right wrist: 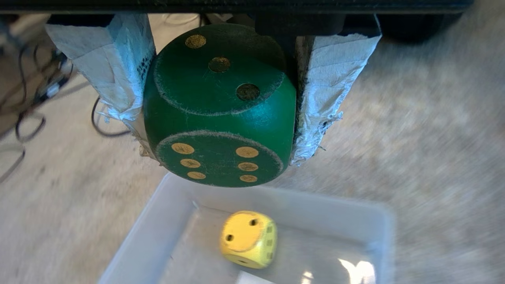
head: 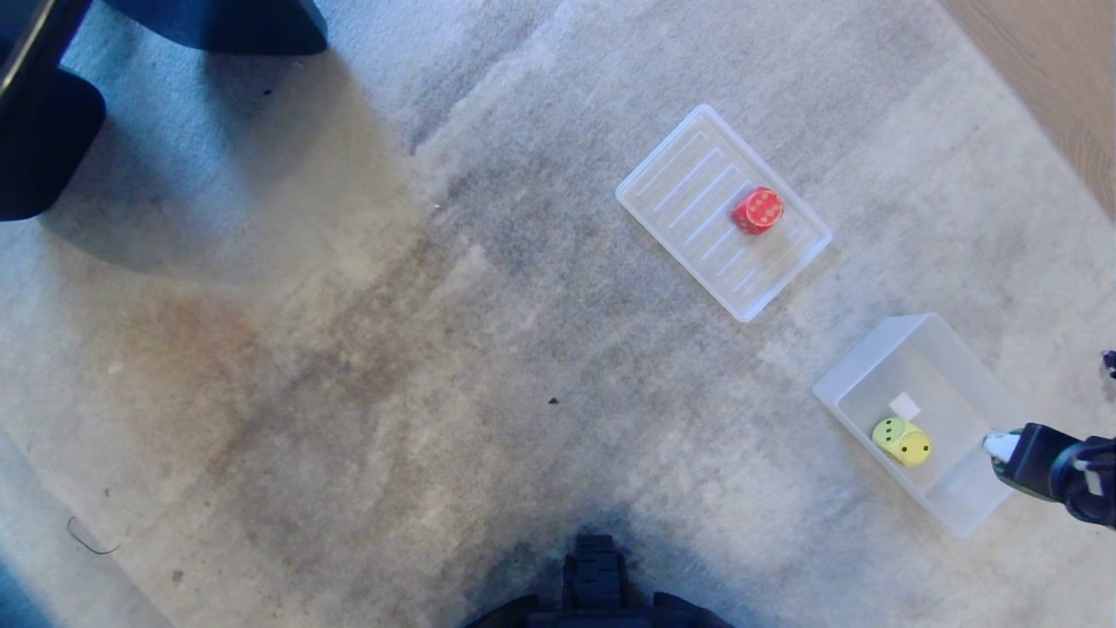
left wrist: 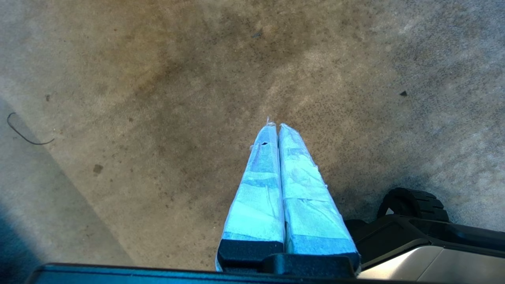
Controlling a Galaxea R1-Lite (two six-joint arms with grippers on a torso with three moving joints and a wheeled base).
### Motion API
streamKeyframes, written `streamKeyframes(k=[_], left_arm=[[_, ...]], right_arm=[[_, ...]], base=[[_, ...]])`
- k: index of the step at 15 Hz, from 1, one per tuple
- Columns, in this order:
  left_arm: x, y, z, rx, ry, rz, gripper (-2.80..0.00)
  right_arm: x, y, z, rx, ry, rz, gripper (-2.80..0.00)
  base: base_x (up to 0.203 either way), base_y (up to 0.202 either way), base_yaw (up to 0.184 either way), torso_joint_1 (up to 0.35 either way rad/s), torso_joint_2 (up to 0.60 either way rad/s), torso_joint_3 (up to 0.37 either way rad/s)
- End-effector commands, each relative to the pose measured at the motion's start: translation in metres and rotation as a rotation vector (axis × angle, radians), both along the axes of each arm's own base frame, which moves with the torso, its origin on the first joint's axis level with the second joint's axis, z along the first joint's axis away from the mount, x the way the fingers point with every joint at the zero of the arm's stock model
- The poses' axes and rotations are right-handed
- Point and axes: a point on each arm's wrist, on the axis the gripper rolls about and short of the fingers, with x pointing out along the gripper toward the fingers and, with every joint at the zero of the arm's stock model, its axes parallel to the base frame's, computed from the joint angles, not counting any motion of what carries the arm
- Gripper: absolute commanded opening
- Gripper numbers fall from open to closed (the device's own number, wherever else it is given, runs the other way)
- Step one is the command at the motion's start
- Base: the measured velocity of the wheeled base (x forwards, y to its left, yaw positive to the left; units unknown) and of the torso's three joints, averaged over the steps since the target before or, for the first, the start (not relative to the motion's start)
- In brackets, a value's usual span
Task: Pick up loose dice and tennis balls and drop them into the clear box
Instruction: Put the toys in the box
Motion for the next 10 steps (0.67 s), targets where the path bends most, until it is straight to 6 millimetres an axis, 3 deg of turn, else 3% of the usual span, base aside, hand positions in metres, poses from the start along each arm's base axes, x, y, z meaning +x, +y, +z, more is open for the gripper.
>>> streamKeyframes(k=[1,6,7,10], left_arm=[[0.000,0.000,0.000,-0.001,0.000,0.001,-2.80],[0.000,0.000,0.000,-0.001,0.000,0.001,-2.80],[0.000,0.000,0.000,-0.001,0.000,0.001,-2.80],[0.000,0.000,0.000,-0.001,0.000,0.001,-2.80]], right_arm=[[0.036,-0.009,-0.041,0.051,0.166,-0.057,-2.80],[0.091,-0.035,-0.069,0.260,0.143,-0.158,-2.71],[0.095,-0.037,-0.072,0.274,0.140,-0.161,0.00],[0.102,-0.038,-0.059,0.283,0.031,-0.163,0.00]], base=[[0.000,0.000,0.000,0.000,0.00,0.000],[0.000,0.000,0.000,0.000,0.00,0.000],[0.000,0.000,0.000,0.000,0.00,0.000],[0.000,0.000,0.000,0.000,0.00,0.000]])
